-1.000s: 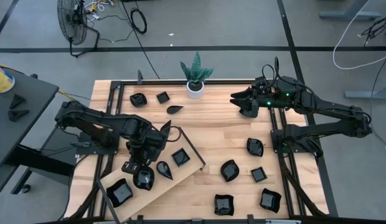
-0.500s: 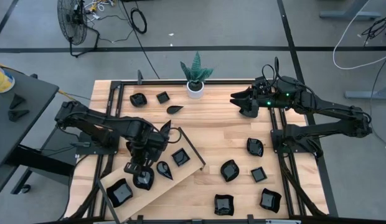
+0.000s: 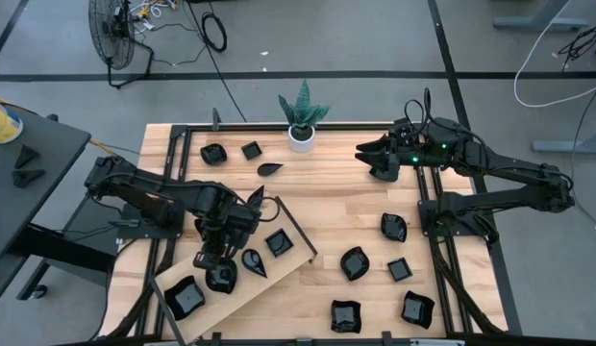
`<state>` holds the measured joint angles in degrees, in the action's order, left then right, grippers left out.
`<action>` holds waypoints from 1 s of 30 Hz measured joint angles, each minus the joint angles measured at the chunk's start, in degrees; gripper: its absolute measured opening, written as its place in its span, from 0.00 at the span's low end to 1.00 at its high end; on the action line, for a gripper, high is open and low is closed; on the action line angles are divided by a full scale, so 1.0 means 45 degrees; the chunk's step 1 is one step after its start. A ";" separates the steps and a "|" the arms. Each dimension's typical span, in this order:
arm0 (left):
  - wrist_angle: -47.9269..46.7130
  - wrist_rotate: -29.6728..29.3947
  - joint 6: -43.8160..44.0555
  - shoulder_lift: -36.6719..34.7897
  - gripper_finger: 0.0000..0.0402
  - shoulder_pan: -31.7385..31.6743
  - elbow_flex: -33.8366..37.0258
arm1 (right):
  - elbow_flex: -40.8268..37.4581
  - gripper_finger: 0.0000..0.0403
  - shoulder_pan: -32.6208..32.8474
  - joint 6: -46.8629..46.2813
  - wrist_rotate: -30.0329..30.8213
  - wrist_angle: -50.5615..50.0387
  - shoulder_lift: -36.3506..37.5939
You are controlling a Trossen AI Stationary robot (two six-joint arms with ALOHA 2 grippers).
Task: Pick & Place Mini shaped plates
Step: Put the black leaf shaped plate on the shelf, then stack the black distorted square plate on top of the black distorted square plate on the shelf
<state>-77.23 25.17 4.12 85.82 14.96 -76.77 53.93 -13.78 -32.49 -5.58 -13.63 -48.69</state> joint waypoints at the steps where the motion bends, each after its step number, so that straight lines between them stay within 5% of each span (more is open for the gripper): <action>1: 0.0000 -0.0005 -0.0001 0.0000 0.15 0.0000 0.0000 | 0.0000 0.52 0.0000 0.0000 0.0000 0.0000 0.0000; 10: -0.0945 0.0011 -0.0356 0.0000 0.25 -0.0133 -0.0644 | 0.0000 0.52 0.0003 0.0003 0.0000 0.0068 0.0000; 15: -0.2008 -0.1465 -0.0869 -0.0220 0.28 -0.0646 -0.1734 | 0.0000 0.52 0.0003 0.0005 0.0000 0.0117 0.0000; 20: -0.2223 -0.3428 -0.0849 -0.0949 0.28 -0.1674 -0.2035 | 0.0000 0.52 0.0000 0.0005 0.0000 0.0121 0.0005; 30: -0.2270 -0.4133 -0.0063 -0.1457 0.28 -0.4421 -0.2025 | 0.0000 0.52 0.0005 0.0000 0.0000 0.0126 0.0000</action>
<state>-87.45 6.57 3.84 79.26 -4.93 -85.89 53.93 -13.76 -32.49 -5.58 -13.06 -48.69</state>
